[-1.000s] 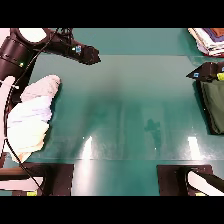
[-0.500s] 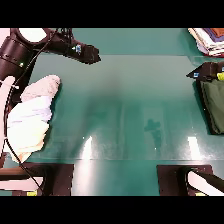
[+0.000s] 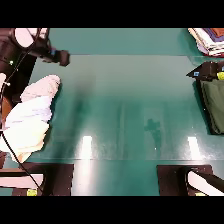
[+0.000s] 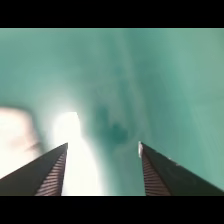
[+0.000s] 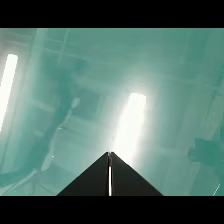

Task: Fold the shirts.

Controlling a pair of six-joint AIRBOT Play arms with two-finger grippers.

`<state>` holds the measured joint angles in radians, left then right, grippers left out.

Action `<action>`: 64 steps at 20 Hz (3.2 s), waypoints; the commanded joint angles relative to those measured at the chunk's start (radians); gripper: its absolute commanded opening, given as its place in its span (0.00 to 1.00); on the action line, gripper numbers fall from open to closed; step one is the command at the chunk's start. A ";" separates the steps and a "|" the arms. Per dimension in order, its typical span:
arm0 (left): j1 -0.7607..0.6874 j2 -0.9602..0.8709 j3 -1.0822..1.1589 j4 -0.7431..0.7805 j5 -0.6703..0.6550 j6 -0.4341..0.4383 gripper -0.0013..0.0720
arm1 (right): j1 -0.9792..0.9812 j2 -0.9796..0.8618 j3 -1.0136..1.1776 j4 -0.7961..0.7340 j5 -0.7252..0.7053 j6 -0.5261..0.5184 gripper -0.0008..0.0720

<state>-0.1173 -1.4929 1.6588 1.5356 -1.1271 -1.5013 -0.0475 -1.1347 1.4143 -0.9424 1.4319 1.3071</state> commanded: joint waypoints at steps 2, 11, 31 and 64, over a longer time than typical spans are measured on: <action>0.164 -0.022 -0.205 0.084 0.075 -0.019 0.74 | 0.001 0.001 -0.001 0.001 -0.016 0.001 0.03; 0.255 -0.050 -0.342 0.081 0.111 -0.021 0.08 | 0.001 -0.018 -0.002 0.008 -0.042 0.002 0.03; -0.397 0.294 0.082 0.047 -0.217 -0.044 0.05 | 0.001 -0.011 0.306 0.033 -0.100 0.001 0.03; -0.042 0.073 -0.659 -0.541 0.302 0.126 0.05 | 0.004 -0.170 0.280 0.024 0.084 0.002 0.03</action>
<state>-0.1604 -1.4151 0.9798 1.0088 -0.8371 -1.3811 -0.0444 -1.2728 1.7115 -0.9127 1.4872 1.3083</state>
